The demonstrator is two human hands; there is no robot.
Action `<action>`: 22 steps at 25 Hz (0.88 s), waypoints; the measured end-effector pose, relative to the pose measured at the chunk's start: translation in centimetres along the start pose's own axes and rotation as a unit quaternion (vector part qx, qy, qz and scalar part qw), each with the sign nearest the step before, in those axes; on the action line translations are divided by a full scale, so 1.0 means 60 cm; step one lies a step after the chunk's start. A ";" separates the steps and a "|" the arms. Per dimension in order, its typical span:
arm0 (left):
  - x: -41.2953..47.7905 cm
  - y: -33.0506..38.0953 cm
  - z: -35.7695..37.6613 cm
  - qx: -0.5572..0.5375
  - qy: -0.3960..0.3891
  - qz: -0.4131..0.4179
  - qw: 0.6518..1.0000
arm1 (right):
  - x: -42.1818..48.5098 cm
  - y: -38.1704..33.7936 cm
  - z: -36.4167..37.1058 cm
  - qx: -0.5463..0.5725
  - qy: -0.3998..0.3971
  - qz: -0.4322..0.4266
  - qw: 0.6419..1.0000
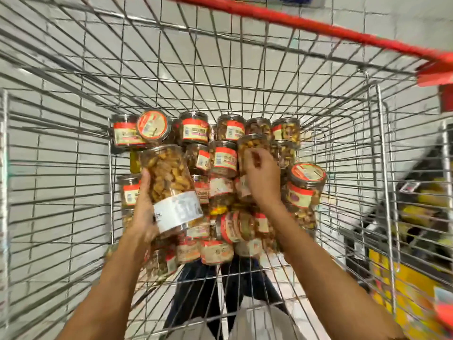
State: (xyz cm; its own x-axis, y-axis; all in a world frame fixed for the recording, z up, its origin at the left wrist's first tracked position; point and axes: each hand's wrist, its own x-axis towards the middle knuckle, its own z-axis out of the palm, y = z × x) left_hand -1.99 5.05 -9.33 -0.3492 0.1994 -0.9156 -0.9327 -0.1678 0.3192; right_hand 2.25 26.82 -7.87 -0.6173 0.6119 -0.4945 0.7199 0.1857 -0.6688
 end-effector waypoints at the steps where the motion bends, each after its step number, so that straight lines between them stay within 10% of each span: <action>1: 0.010 0.005 -0.006 -0.002 -0.006 -0.007 1.000 | 0.025 0.017 -0.015 -0.098 0.038 -0.004 0.994; 4: 0.007 0.005 0.014 0.024 -0.001 0.008 1.000 | 0.057 0.045 -0.010 -0.249 -0.091 0.121 0.956; 8: -0.009 -0.002 0.025 0.041 -0.018 -0.002 0.999 | 0.042 0.059 0.035 -0.274 -0.036 0.118 0.954; 16: -0.136 0.030 0.094 0.103 -0.150 0.065 0.981 | -0.117 0.005 -0.151 0.220 -0.158 0.134 0.953; 22: -0.315 -0.015 0.271 0.195 -0.342 0.111 0.912 | -0.394 0.013 -0.348 0.558 -0.044 -0.020 0.828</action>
State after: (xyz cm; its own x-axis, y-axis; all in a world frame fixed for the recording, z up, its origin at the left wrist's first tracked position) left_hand 4.02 17.14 11.69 -0.3824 0.7809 -0.4939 -0.7468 0.0535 0.6629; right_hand 24.03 28.54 14.93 -0.6894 0.5551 -0.4654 -0.0133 -0.6521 -0.7580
